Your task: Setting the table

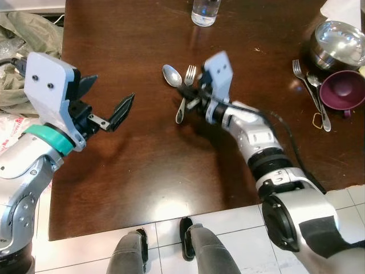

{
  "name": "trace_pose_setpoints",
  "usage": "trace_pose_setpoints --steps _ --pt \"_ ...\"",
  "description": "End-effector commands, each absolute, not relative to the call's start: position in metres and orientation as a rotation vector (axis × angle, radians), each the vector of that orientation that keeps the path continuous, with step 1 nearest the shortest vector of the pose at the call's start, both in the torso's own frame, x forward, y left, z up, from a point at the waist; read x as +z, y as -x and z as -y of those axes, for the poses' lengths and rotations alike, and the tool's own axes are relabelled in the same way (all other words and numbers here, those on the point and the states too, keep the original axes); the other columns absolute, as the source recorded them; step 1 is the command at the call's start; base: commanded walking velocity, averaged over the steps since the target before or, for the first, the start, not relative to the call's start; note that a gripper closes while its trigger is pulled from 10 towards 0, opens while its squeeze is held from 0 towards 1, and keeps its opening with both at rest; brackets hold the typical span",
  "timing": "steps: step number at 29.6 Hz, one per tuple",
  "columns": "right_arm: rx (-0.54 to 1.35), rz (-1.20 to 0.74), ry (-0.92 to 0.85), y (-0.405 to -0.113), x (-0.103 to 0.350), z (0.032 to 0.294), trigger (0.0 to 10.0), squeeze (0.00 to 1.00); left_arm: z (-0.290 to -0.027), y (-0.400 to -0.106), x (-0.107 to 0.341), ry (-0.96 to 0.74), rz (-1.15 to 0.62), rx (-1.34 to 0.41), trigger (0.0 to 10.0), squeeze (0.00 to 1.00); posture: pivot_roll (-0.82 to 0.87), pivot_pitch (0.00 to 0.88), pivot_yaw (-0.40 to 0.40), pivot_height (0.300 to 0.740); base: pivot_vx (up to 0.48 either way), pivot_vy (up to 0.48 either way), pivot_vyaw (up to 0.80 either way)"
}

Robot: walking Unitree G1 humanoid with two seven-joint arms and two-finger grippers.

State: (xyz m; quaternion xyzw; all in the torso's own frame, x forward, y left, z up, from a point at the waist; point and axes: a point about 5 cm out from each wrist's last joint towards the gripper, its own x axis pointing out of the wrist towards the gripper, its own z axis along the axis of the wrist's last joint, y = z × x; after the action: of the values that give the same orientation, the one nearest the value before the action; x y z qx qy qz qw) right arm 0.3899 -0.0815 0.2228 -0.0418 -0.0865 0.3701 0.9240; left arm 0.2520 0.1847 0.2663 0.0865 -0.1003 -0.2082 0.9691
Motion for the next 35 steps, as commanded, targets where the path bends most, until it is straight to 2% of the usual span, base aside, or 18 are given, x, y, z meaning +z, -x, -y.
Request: trace_pose_setpoints --steps 1,5,7,8,9,12,13,14,18,22,23,24,29,35 --pt "0.694 0.194 0.115 -0.392 0.223 0.097 10.0 0.0 -0.185 -0.253 0.263 -0.175 0.19 -0.419 10.0 0.0 0.06 0.19 -0.012 0.74 0.0 0.0 0.0" --pt "0.655 0.195 0.155 -0.394 0.223 0.108 10.0 0.0 -0.185 -0.253 0.264 -0.176 0.192 -0.421 10.0 0.0 0.06 0.189 -0.012 0.74 0.0 0.0 0.0" --pt "0.62 0.186 0.189 -0.396 0.221 0.118 10.0 0.0 -0.185 -0.254 0.264 -0.178 0.194 -0.421 10.0 0.0 0.06 0.189 -0.012 0.74 0.0 0.0 0.0" --pt "0.582 0.16 0.226 -0.396 0.214 0.131 10.0 0.0 -0.185 -0.254 0.265 -0.18 0.196 -0.423 10.0 0.0 0.06 0.19 -0.013 0.74 0.0 0.0 0.0" --pt "0.548 0.134 0.246 -0.396 0.208 0.144 10.0 0.25 -0.184 -0.253 0.265 -0.182 0.2 -0.425 10.0 0.0 0.06 0.188 -0.011 0.74 0.0 0.0 0.0" --pt "0.52 0.112 0.259 -0.396 0.203 0.155 10.0 0.25 -0.184 -0.253 0.266 -0.184 0.202 -0.427 10.0 0.0 0.06 0.188 -0.011 0.74 0.0 0.0 0.0" --pt "0.504 0.096 0.257 -0.395 0.2 0.163 10.0 0.7 -0.184 -0.253 0.267 -0.187 0.205 -0.429 10.0 0.0 0.06 0.187 -0.01 0.74 0.0 0.0 0.0" --pt "0.496 0.082 0.248 -0.395 0.198 0.168 10.0 1.0 -0.185 -0.252 0.269 -0.194 0.207 -0.435 10.0 0.0 0.07 0.185 -0.009 0.74 0.0 0.0 0.0" --pt "0.533 0.055 0.225 -0.394 0.195 0.17 10.0 1.0 -0.192 -0.249 0.277 -0.239 0.208 -0.458 10.0 0.0 0.08 0.186 -0.017 0.74 0.0 0.0 0.0" --pt "0.583 0.008 0.248 -0.393 0.187 0.165 10.0 1.0 -0.207 -0.244 0.283 -0.28 0.142 -0.569 10.0 0.0 0.1 0.191 -0.025 0.74 0.0 0.0 0.0" --pt "0.606 -0.01 0.254 -0.392 0.183 0.162 10.0 0.68 -0.211 -0.24 0.282 -0.283 0.089 -0.653 10.0 0.0 0.11 0.193 -0.026 0.74 0.0 0.0 0.0" --pt "0.622 -0.02 0.255 -0.392 0.18 0.16 10.0 0.0 -0.214 -0.237 0.281 -0.283 0.054 -0.708 10.0 0.0 0.11 0.193 -0.026 0.74 0.0 0.0 0.0" --pt "0.653 -0.032 0.256 -0.391 0.172 0.149 10.0 0.0 -0.218 -0.246 0.277 -0.318 -0.006 -0.76 10.0 0.0 0.11 0.197 -0.02 0.74 0.0 0.0 0.0" --pt "0.691 0.004 0.249 -0.388 0.167 0.128 10.0 0.0 -0.203 -0.259 0.278 -0.321 0.017 -0.804 10.0 0.0 0.1 0.207 -0.011 0.74 0.0 0.0 0.0"
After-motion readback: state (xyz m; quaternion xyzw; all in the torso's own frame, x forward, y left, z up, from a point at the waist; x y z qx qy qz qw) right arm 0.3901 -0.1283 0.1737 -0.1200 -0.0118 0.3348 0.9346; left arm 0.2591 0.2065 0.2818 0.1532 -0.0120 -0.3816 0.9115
